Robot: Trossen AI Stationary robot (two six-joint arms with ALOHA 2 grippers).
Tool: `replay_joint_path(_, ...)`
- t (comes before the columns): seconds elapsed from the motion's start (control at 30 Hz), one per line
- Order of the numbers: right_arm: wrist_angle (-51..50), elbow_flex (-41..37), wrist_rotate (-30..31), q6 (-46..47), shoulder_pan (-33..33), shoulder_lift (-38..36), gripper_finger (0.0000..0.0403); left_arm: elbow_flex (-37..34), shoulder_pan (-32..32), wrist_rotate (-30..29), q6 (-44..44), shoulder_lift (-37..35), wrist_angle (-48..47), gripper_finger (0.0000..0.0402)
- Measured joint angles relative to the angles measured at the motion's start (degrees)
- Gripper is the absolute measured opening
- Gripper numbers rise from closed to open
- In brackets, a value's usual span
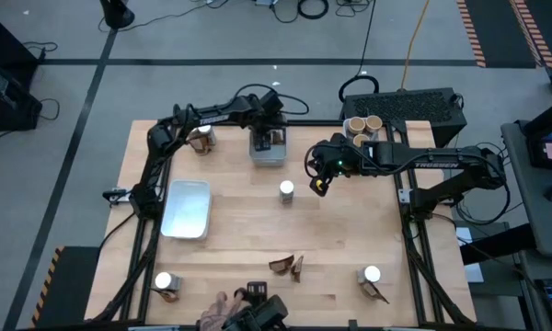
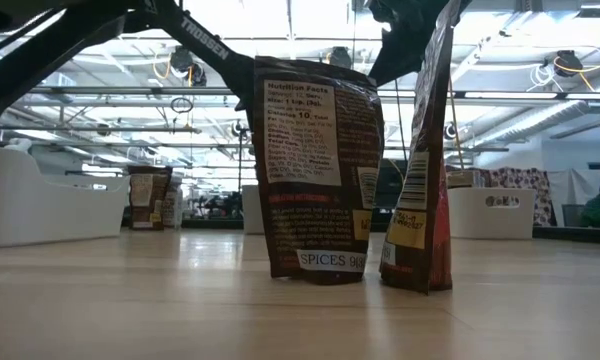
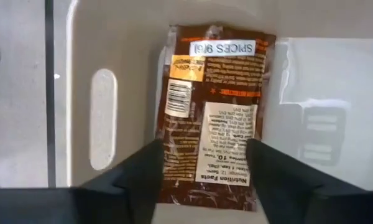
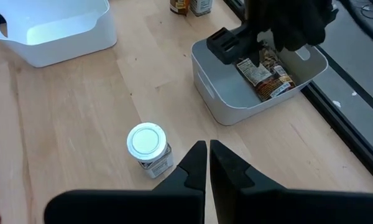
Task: Sort spices by type
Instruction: Put the orange spice pack into the gray bin
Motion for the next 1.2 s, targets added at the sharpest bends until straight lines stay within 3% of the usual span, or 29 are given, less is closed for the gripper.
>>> replay_joint_path(0.17, -0.25, 0.00, 0.00, 0.01, 0.00, 0.00, 0.0000, 0.00, 0.02, 0.29, 0.00, 0.00, 0.14, 0.0307)
replay_joint_path(0.27, -0.25, 0.00, 0.00, -0.08, 0.00, 0.00, 0.0000, -0.02, 0.02, 0.32, -0.02, 0.00, -0.30, 0.0327)
replay_joint_path(0.73, -1.17, 0.00, 0.01, -0.02, 0.00, -0.02, 0.0000, -4.25, 1.24, 1.82, 0.06, 0.46, 2.32, 0.0331)
replay_joint_path(1.2, -1.11, 0.00, -0.03, 0.32, 0.00, -0.02, 0.0000, -4.20, 2.07, 4.18, 1.24, 3.21, 2.91, 0.0331)
